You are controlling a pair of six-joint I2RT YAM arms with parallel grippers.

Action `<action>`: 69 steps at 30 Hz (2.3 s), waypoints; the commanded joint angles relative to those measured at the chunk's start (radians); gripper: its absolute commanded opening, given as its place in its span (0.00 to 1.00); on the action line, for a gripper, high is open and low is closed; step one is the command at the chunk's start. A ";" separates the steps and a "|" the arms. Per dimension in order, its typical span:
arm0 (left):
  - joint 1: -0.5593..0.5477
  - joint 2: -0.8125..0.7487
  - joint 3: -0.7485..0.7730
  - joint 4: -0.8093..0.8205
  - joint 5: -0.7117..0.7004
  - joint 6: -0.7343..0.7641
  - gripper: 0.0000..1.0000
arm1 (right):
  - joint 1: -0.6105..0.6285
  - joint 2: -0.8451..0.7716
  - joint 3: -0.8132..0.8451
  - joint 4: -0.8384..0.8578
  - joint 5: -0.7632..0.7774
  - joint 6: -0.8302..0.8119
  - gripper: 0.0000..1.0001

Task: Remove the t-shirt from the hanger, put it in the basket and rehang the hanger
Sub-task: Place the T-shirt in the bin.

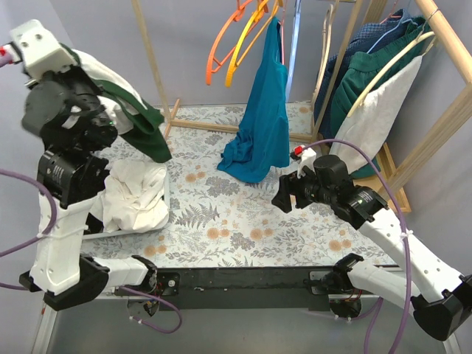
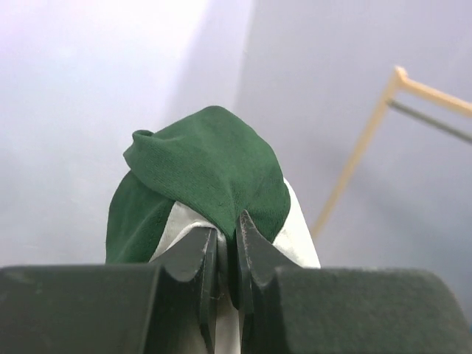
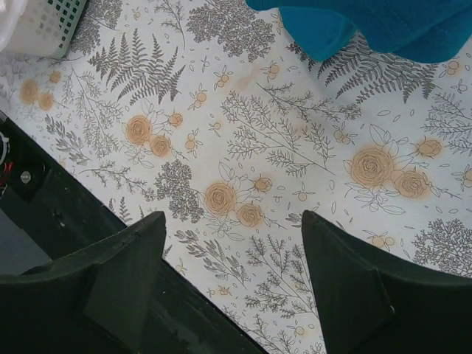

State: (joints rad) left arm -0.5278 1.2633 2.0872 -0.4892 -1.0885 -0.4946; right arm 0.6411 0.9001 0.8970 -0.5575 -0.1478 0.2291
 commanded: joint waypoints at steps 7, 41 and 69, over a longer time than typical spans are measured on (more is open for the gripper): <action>-0.070 -0.171 -0.159 0.541 -0.217 0.518 0.00 | -0.001 0.080 0.099 0.062 -0.091 0.010 0.79; 0.618 -0.318 -0.968 -0.126 0.630 -0.536 0.00 | -0.001 -0.026 0.025 0.022 -0.085 0.004 0.78; 0.957 -0.254 -1.322 -0.109 0.794 -0.969 0.84 | -0.001 -0.145 0.042 -0.027 0.010 0.042 0.80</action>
State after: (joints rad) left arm 0.4358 1.0504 0.7155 -0.4522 -0.3111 -1.4719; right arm 0.6411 0.7628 0.9215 -0.5575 -0.1867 0.2447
